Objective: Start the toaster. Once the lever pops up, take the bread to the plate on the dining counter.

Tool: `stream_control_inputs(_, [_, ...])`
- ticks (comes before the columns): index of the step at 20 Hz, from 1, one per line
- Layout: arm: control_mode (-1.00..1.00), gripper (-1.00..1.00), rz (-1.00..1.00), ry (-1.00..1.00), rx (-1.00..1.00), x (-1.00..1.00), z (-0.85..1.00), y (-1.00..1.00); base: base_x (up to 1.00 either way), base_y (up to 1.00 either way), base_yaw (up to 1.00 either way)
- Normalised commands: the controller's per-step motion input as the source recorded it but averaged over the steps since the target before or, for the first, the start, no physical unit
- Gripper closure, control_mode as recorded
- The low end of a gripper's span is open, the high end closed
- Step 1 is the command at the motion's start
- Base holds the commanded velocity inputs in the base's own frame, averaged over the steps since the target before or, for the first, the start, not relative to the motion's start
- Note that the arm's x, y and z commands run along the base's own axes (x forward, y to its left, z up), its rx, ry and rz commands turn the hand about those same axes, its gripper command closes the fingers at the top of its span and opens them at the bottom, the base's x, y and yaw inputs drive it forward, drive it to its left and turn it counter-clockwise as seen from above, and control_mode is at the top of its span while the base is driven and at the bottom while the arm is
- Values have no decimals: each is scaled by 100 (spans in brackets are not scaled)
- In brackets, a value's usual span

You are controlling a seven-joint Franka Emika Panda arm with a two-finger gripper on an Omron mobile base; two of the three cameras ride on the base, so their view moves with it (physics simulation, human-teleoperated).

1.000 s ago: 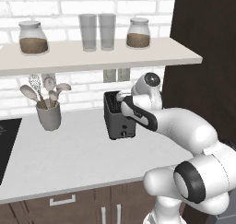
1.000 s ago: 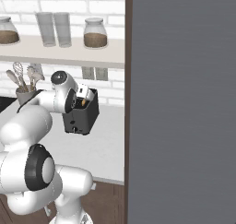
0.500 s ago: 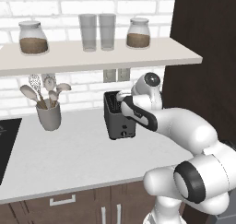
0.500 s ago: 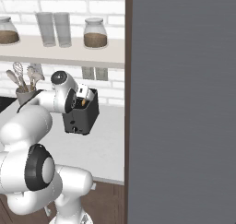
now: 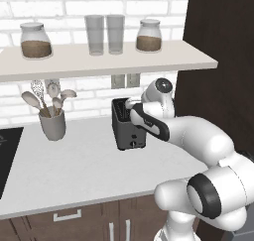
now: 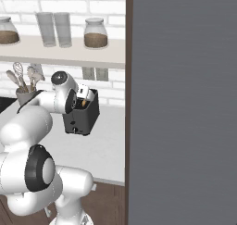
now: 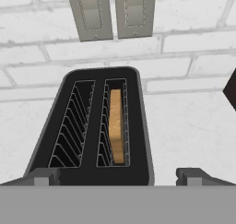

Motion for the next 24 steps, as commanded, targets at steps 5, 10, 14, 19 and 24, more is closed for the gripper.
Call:
stream_control_inputs(5, [-100,-100,0,0,0,0,0,0,0,0,0])
stream_control_inputs(10, [-100,-100,0,0,0,0,0,0,0,0,0])
stream_control_inputs(14, [-100,-100,0,0,0,0,0,0,0,0,0])
stream_control_inputs(19, [-100,-100,0,0,0,0,0,0,0,0,0])
stream_control_inputs(24, [-100,-100,0,0,0,0,0,0,0,0,0])
